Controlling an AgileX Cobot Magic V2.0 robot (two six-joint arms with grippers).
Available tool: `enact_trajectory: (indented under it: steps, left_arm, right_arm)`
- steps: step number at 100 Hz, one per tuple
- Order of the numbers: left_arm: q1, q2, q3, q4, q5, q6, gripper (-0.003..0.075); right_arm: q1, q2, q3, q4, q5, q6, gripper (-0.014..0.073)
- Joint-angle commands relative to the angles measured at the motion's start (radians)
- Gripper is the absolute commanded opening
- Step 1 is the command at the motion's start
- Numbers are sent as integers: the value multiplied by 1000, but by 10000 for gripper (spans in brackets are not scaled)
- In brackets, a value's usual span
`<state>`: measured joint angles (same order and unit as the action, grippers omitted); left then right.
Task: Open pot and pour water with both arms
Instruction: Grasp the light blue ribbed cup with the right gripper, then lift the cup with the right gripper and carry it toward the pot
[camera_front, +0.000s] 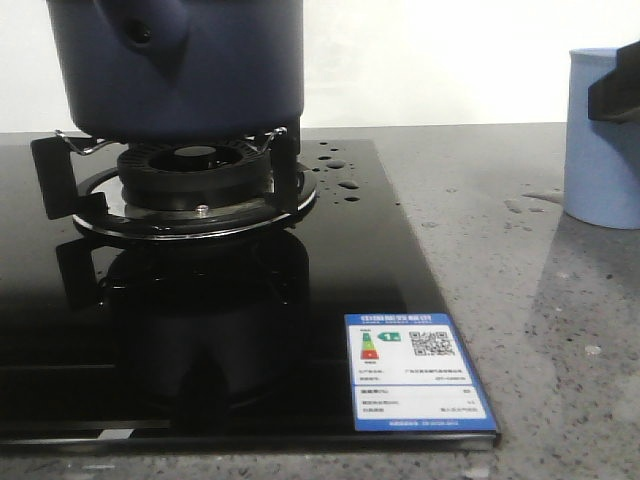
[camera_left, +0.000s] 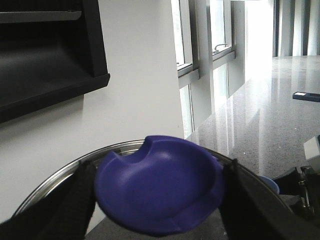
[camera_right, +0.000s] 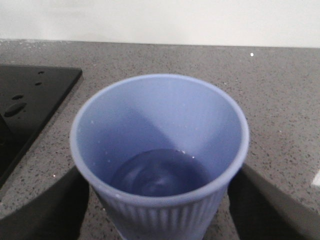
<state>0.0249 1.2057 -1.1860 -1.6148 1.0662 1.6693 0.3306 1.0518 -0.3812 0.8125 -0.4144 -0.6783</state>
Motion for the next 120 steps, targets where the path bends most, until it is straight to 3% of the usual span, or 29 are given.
enact_trajectory:
  steps: [1,10,32,65,90,120]
  left_arm:
    - [1,-27,-40,-117,16,-11,282]
    - [1,-27,-40,-117,16,-11,282]
    - [1,-38,-40,-120,11,-37,282]
    - [1,-109,-40,-120,-117,-64,282]
    - [1,-147,-40,-120,-138,-64,282]
    - [1,-178,-40,-120,-142,-66,282]
  right_arm:
    - [2,2,-33,-39,-64,23,285]
    - [2,-1,-33,-41,-64,23,244]
    - [2,-103,-115,-166,-8,23,244]
    - [50,-12,-566,-332,380,17,244]
    - [195,191,-833,-565,498,15,244]
    - [282,346,-959,-1024,489,15,244]
